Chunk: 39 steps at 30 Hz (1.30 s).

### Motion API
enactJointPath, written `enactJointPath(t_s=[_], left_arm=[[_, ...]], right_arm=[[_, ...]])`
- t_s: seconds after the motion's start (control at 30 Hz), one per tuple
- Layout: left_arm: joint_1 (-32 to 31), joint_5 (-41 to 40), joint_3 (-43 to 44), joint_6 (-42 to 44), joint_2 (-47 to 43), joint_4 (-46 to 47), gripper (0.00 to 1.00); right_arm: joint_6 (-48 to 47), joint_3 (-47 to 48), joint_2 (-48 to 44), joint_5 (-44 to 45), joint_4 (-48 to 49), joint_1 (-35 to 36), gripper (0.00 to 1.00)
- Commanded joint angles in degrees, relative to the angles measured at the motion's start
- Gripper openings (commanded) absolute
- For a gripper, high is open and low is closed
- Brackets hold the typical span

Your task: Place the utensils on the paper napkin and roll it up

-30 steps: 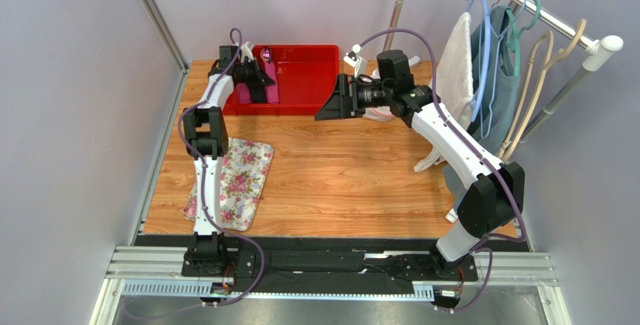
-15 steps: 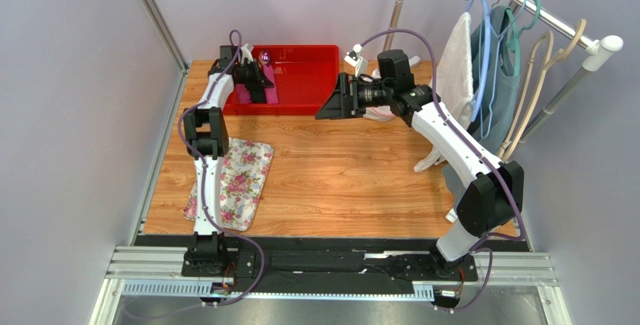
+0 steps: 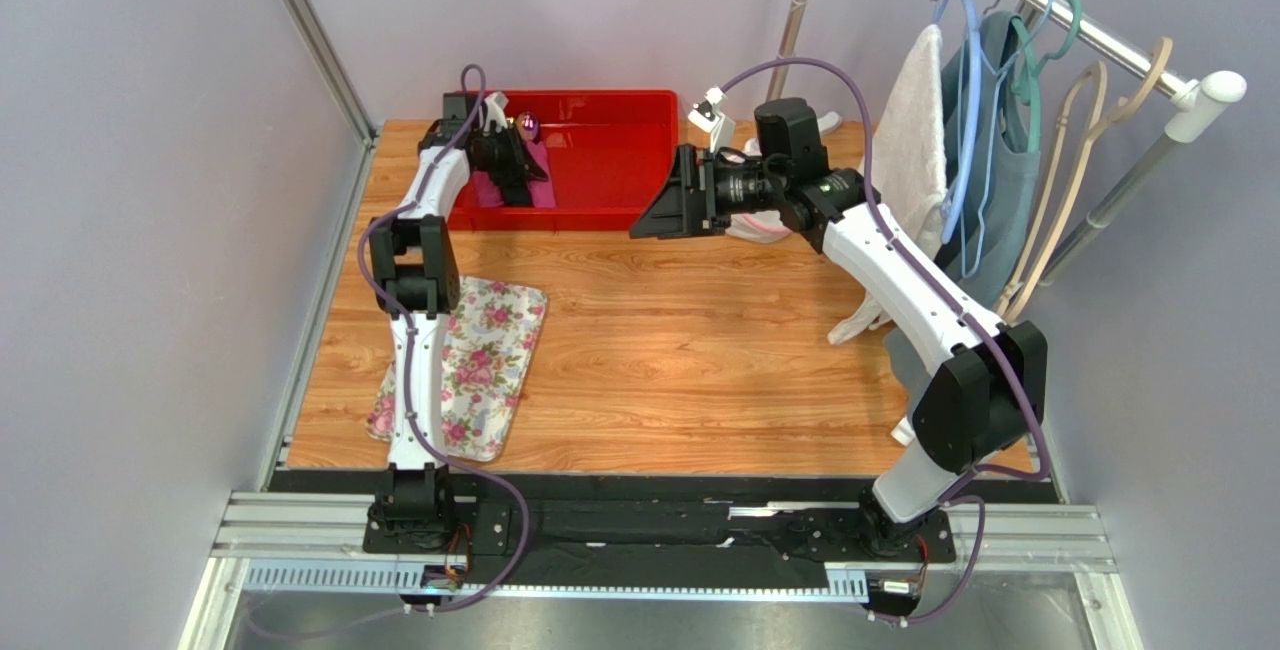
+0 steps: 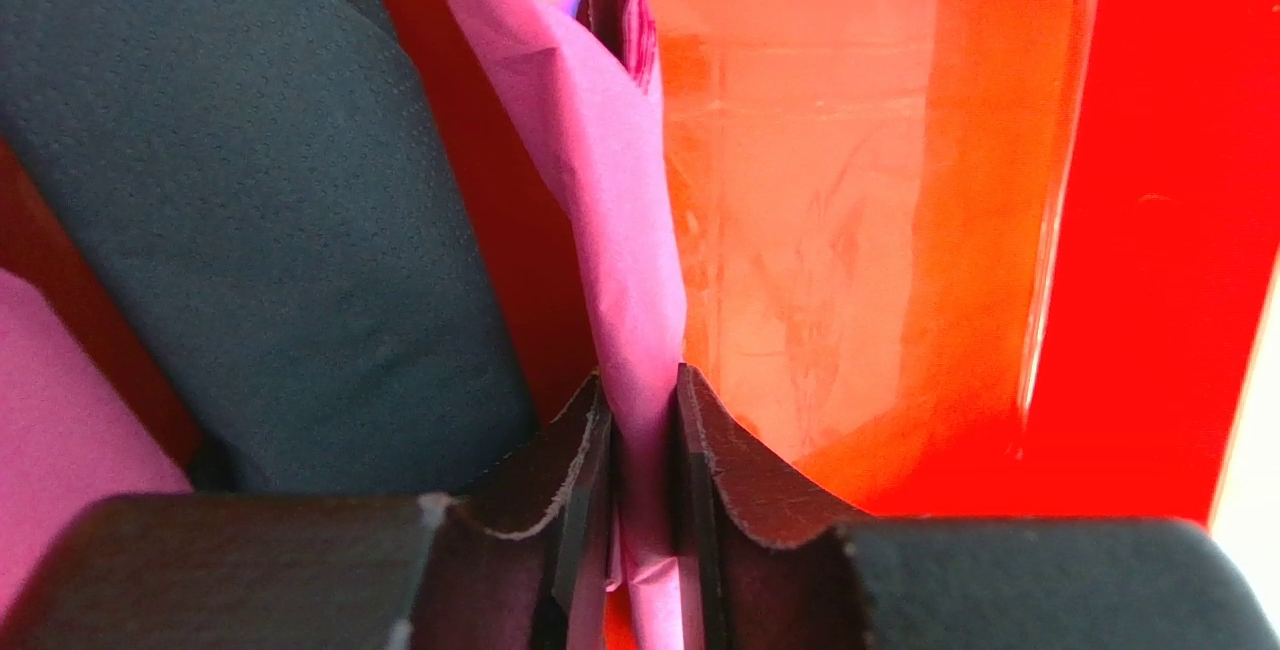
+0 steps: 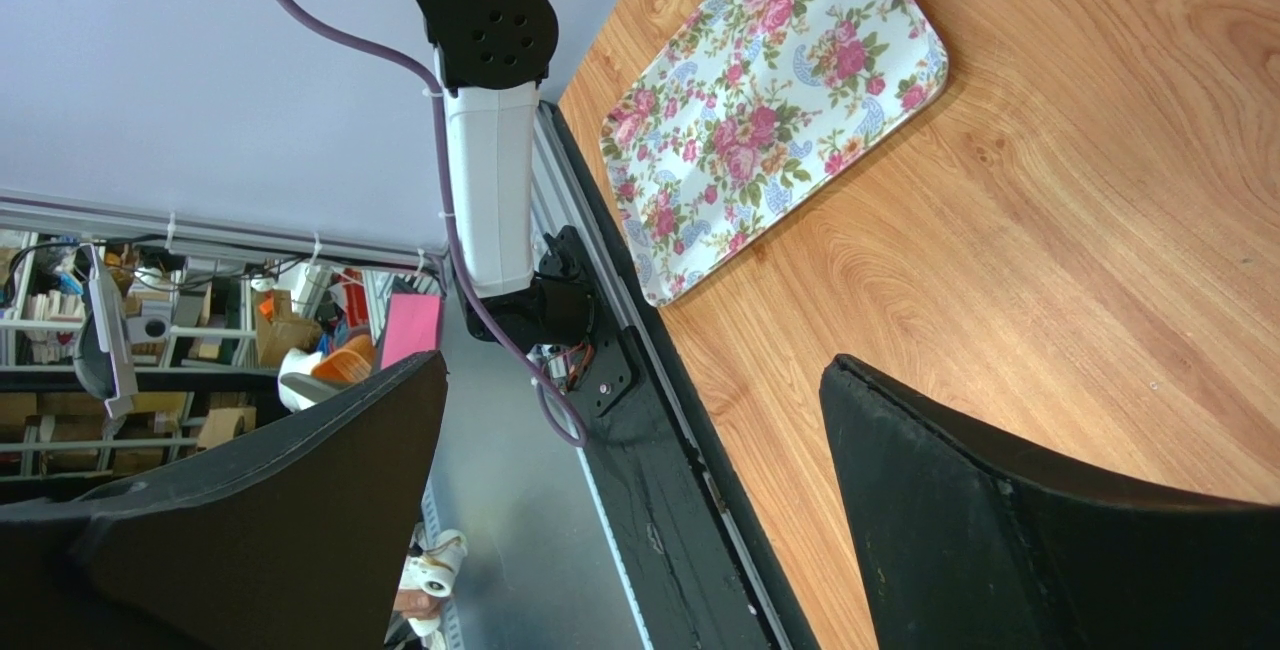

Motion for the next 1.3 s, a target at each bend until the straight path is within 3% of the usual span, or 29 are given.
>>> enactJointPath(t_s=[0.0,0.7,1.27], left_arm=[[-0.16,-2.06,2.12,1.60,0.45,-1.26,0.29],[-1.92,-7.15,1.77,5.02,-4.47,-4.60,0.48],[-2.01,-11.91,0.10,8.63,-9.92,-5.04,0.55]], right_arm=[[1.10,2.76,0.52,-1.18,2.62,-0.25,1.00],[2.42,2.67,0.17,-2.23,3.50,-0.25,1.00],[2.69,2.58,0.08,-2.85,4.20,-0.16,1.00]])
